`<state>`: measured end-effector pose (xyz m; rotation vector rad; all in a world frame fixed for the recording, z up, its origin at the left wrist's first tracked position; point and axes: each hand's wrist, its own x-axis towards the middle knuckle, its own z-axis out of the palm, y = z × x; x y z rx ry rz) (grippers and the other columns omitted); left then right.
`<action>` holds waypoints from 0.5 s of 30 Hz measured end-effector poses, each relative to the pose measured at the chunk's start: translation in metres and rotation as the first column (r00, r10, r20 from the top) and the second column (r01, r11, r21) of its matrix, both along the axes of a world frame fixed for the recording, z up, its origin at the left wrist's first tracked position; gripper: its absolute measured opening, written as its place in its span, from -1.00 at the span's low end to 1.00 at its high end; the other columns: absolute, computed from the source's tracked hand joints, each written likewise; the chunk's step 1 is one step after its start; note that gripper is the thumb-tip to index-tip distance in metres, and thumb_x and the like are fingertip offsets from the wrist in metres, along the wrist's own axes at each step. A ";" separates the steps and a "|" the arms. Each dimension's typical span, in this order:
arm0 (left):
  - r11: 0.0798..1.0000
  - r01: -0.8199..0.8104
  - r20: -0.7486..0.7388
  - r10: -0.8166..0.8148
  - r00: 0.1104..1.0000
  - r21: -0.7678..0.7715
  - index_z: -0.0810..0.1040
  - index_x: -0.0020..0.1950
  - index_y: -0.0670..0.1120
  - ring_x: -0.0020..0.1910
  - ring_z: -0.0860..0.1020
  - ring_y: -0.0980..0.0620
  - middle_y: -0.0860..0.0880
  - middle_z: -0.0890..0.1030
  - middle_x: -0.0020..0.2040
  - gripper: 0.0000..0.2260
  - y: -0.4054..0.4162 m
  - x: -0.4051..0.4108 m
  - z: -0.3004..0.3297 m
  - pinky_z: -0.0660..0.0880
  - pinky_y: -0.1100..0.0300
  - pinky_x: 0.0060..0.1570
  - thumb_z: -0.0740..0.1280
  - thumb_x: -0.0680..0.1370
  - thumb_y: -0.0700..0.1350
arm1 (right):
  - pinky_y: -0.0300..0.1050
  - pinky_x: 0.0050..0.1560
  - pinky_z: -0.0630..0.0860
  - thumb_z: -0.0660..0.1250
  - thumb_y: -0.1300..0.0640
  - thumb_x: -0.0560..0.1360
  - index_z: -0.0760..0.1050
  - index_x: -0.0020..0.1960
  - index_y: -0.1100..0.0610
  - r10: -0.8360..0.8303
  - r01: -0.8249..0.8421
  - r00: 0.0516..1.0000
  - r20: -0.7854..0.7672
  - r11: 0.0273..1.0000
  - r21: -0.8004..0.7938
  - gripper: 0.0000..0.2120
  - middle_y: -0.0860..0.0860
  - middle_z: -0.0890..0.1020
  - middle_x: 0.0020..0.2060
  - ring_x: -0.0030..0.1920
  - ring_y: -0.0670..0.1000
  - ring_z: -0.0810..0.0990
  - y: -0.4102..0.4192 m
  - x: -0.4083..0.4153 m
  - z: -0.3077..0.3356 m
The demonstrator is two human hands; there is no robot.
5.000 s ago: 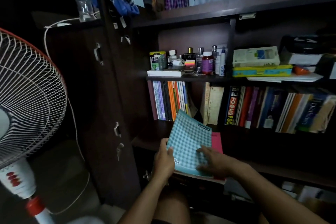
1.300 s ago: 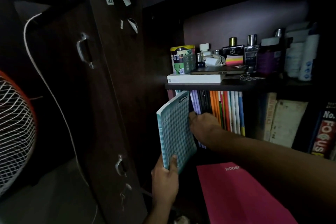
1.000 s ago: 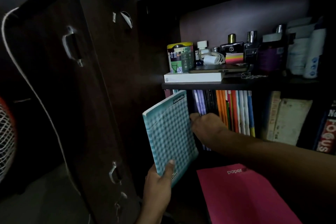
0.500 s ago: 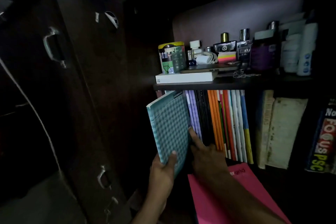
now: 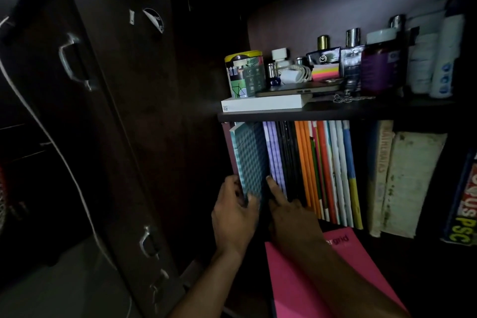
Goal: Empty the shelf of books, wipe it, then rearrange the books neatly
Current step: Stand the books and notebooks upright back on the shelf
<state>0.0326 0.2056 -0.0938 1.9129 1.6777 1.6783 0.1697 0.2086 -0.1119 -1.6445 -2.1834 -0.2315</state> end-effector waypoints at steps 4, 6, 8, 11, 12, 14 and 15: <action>0.999 -0.004 -0.132 0.009 0.991 0.039 0.50 0.16 0.07 -0.16 0.56 0.20 0.12 0.57 -0.05 -0.86 0.012 -0.001 0.000 0.51 0.26 -0.21 0.36 0.62 -0.05 | 0.05 0.13 0.56 0.23 0.05 0.57 0.29 0.52 0.06 0.233 -0.234 0.958 -0.166 0.972 0.015 -0.48 -0.05 0.20 0.55 0.26 0.09 0.49 0.003 -0.001 0.004; 1.000 -0.029 -0.145 0.029 0.989 -0.001 0.52 0.21 0.03 -0.13 0.54 0.18 0.10 0.58 -0.03 -0.82 0.019 0.005 0.006 0.37 0.45 -0.23 0.37 0.62 -0.07 | 0.01 0.08 0.55 0.22 0.03 0.57 0.39 0.43 0.06 0.276 -0.265 0.937 -0.214 0.961 0.079 -0.56 -0.02 0.39 0.38 0.20 0.06 0.50 0.003 0.000 0.005; 0.999 -0.039 -0.119 0.034 0.992 -0.034 0.52 0.27 0.03 -0.08 0.56 0.15 0.08 0.61 0.02 -0.76 0.026 0.011 0.011 0.42 0.41 -0.17 0.38 0.61 -0.09 | -0.04 0.04 0.50 0.23 0.04 0.55 0.45 0.31 0.07 0.267 -0.253 0.939 -0.216 0.963 0.090 -0.66 0.01 0.47 0.21 0.14 0.05 0.50 0.002 0.001 0.004; 0.996 -0.061 -0.091 0.054 0.994 -0.072 0.49 0.31 0.04 -0.02 0.60 0.03 0.05 0.61 0.07 -0.71 0.034 0.017 0.014 0.47 0.21 -0.08 0.39 0.59 -0.09 | -0.03 0.07 0.47 0.25 0.05 0.54 0.46 0.26 0.08 0.247 -0.240 0.941 -0.230 0.969 0.059 -0.69 0.03 0.48 0.16 0.14 0.05 0.49 0.002 0.002 0.003; 0.996 -0.064 -0.087 0.058 0.994 -0.069 0.48 0.30 0.06 -0.01 0.60 0.02 0.05 0.60 0.07 -0.71 0.036 0.017 0.013 0.48 0.19 -0.07 0.40 0.59 -0.08 | -0.02 0.07 0.47 0.25 0.05 0.53 0.47 0.24 0.09 0.245 -0.239 0.940 -0.239 0.969 0.057 -0.70 0.04 0.48 0.15 0.13 0.06 0.50 0.002 0.002 0.003; 0.998 -0.053 -0.047 0.051 0.998 -0.040 0.49 0.24 0.09 -0.05 0.59 0.08 0.09 0.58 0.02 -0.72 0.038 0.016 0.010 0.54 0.13 -0.07 0.44 0.56 -0.06 | 0.00 0.05 0.48 0.26 0.04 0.52 0.48 0.22 0.09 0.245 -0.237 0.935 -0.257 0.970 0.060 -0.70 0.03 0.48 0.13 0.11 0.07 0.50 0.001 0.003 0.003; 0.999 -0.044 -0.010 0.043 0.999 -0.030 0.48 0.18 0.12 -0.09 0.57 0.12 0.11 0.57 -0.03 -0.72 0.037 0.015 0.009 0.55 0.11 -0.09 0.47 0.54 -0.06 | 0.02 0.06 0.48 0.26 0.03 0.51 0.48 0.22 0.08 0.238 -0.233 0.937 -0.257 0.971 0.052 -0.70 0.03 0.48 0.13 0.12 0.07 0.49 0.001 0.004 0.002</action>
